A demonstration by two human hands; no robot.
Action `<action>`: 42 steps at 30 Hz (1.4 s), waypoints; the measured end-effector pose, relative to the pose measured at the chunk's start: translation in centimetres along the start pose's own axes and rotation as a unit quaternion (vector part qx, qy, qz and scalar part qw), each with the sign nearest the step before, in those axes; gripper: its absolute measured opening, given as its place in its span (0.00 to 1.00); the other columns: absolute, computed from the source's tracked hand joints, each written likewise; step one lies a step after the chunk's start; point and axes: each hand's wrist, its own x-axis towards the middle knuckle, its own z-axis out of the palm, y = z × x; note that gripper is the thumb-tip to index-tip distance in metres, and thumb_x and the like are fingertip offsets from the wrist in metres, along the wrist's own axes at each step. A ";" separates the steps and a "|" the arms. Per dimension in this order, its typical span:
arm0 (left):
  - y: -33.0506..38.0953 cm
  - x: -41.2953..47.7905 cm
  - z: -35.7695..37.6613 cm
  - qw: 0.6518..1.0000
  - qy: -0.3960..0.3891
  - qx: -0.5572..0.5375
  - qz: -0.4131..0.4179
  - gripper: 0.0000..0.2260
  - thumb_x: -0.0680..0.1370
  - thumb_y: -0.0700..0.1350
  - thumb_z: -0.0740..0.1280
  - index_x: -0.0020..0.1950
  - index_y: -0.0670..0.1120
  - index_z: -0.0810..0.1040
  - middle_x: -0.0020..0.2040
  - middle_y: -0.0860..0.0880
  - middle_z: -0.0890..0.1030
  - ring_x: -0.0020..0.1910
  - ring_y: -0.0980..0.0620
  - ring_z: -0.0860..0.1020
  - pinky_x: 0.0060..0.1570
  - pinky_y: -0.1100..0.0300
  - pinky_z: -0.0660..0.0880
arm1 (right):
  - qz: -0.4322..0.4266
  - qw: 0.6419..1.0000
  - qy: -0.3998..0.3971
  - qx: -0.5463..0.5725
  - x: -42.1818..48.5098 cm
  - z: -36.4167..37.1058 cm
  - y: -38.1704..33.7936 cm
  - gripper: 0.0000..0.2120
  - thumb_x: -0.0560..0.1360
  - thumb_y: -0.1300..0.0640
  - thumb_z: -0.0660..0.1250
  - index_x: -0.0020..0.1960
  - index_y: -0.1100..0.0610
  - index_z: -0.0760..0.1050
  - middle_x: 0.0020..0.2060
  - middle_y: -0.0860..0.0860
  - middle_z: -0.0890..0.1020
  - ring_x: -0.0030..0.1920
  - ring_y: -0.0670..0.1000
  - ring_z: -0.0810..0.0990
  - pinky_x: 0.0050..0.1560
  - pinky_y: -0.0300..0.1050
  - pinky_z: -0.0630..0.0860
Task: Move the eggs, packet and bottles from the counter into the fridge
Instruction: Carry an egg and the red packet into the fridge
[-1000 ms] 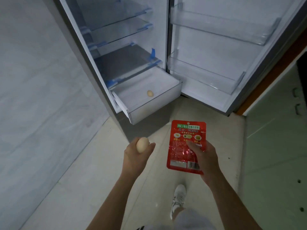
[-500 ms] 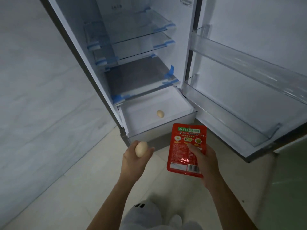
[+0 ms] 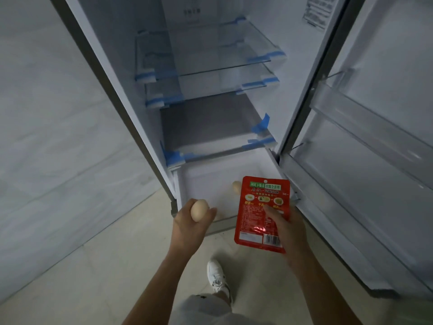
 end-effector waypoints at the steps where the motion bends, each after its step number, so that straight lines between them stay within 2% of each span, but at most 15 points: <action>1: 0.2 1.1 0.1 1.000 0.002 0.002 -0.001 0.10 0.74 0.53 0.73 0.48 0.50 0.77 0.41 0.51 0.79 0.39 0.55 0.79 0.31 0.68 0.74 | -0.001 1.000 -0.001 -0.001 1.0 0.3 -0.6 0.11 0.76 0.50 0.72 0.57 0.47 0.78 0.47 0.50 0.87 0.42 0.52 0.88 0.47 0.55 0.84; 6: 0.7 7.6 0.1 1.000 0.015 -0.015 -0.013 0.08 0.74 0.52 0.74 0.46 0.54 0.75 0.39 0.53 0.79 0.37 0.56 0.79 0.32 0.67 0.73 | -0.010 1.000 -0.001 -0.010 7.1 2.9 -4.0 0.09 0.75 0.51 0.72 0.55 0.48 0.78 0.44 0.49 0.87 0.42 0.52 0.88 0.47 0.55 0.84; 9: 0.5 10.5 0.1 1.000 0.018 -0.007 -0.017 0.10 0.74 0.53 0.74 0.47 0.56 0.74 0.41 0.53 0.79 0.38 0.55 0.80 0.34 0.62 0.77 | -0.005 1.000 -0.005 -0.002 10.0 4.2 -5.3 0.10 0.75 0.51 0.72 0.56 0.48 0.78 0.43 0.48 0.88 0.42 0.53 0.88 0.47 0.56 0.83; 13: 0.3 12.8 0.4 0.999 0.018 0.004 -0.031 0.12 0.74 0.53 0.74 0.50 0.54 0.73 0.42 0.54 0.77 0.39 0.56 0.79 0.34 0.65 0.76 | 0.003 1.000 -0.009 -0.002 12.5 5.1 -6.1 0.06 0.75 0.53 0.72 0.51 0.46 0.79 0.44 0.49 0.88 0.44 0.55 0.88 0.50 0.58 0.83; 18: -0.3 14.3 1.8 0.998 0.030 -0.007 -0.059 0.11 0.74 0.53 0.74 0.49 0.54 0.73 0.40 0.50 0.78 0.36 0.51 0.79 0.33 0.55 0.81 | 0.013 0.999 -0.033 -0.034 15.3 5.5 -6.4 0.06 0.76 0.53 0.72 0.51 0.46 0.78 0.44 0.50 0.87 0.42 0.53 0.88 0.50 0.59 0.83; 21: -0.4 14.5 2.6 0.996 0.031 -0.035 -0.074 0.09 0.76 0.52 0.72 0.49 0.54 0.73 0.41 0.46 0.78 0.33 0.51 0.78 0.31 0.54 0.80 | 0.019 0.997 -0.057 -0.045 16.7 5.4 -6.7 0.06 0.76 0.53 0.72 0.52 0.46 0.78 0.43 0.47 0.87 0.42 0.52 0.88 0.51 0.58 0.83; 24: -0.6 14.4 3.6 0.994 0.001 -0.074 -0.086 0.08 0.79 0.50 0.69 0.54 0.52 0.72 0.44 0.41 0.78 0.32 0.51 0.76 0.31 0.58 0.77 | 0.023 0.996 -0.071 -0.049 18.2 5.0 -7.1 0.07 0.75 0.52 0.72 0.53 0.46 0.79 0.45 0.48 0.88 0.45 0.53 0.88 0.54 0.61 0.82; 28: -1.6 14.6 4.6 0.993 -0.048 -0.032 -0.100 0.08 0.78 0.53 0.66 0.54 0.54 0.71 0.47 0.43 0.80 0.36 0.51 0.76 0.33 0.58 0.76 | 0.032 0.996 -0.073 -0.042 19.4 4.4 -6.9 0.08 0.75 0.51 0.73 0.53 0.45 0.79 0.47 0.49 0.88 0.46 0.55 0.88 0.54 0.64 0.82; 31: -2.7 15.1 5.6 0.989 -0.076 -0.026 -0.124 0.10 0.80 0.50 0.66 0.58 0.49 0.70 0.48 0.43 0.79 0.37 0.52 0.77 0.33 0.63 0.77 | 0.038 0.996 -0.069 -0.043 19.9 4.0 -6.5 0.07 0.75 0.51 0.73 0.52 0.45 0.79 0.47 0.49 0.88 0.46 0.55 0.88 0.54 0.63 0.82; 36: -5.7 16.7 7.7 0.985 -0.102 -0.009 -0.142 0.14 0.77 0.49 0.71 0.59 0.49 0.72 0.53 0.42 0.78 0.39 0.48 0.82 0.40 0.51 0.83 | 0.028 0.994 -0.075 -0.069 20.9 3.6 -5.6 0.06 0.76 0.52 0.72 0.51 0.44 0.78 0.45 0.45 0.88 0.44 0.51 0.88 0.52 0.57 0.83; 39: -7.7 17.4 8.8 0.983 -0.094 0.038 -0.152 0.16 0.75 0.50 0.73 0.59 0.48 0.73 0.53 0.45 0.79 0.39 0.51 0.83 0.37 0.58 0.82 | 0.026 0.993 -0.076 -0.088 21.5 3.8 -4.7 0.06 0.76 0.51 0.72 0.51 0.44 0.78 0.45 0.45 0.87 0.44 0.50 0.88 0.52 0.58 0.83; 42: -8.9 18.1 9.5 0.977 -0.084 0.090 -0.172 0.18 0.73 0.52 0.75 0.57 0.47 0.74 0.49 0.52 0.79 0.43 0.55 0.79 0.40 0.63 0.77 | 0.030 0.991 -0.069 -0.106 21.9 3.8 -3.7 0.06 0.76 0.49 0.72 0.52 0.45 0.78 0.46 0.47 0.87 0.45 0.51 0.87 0.53 0.60 0.82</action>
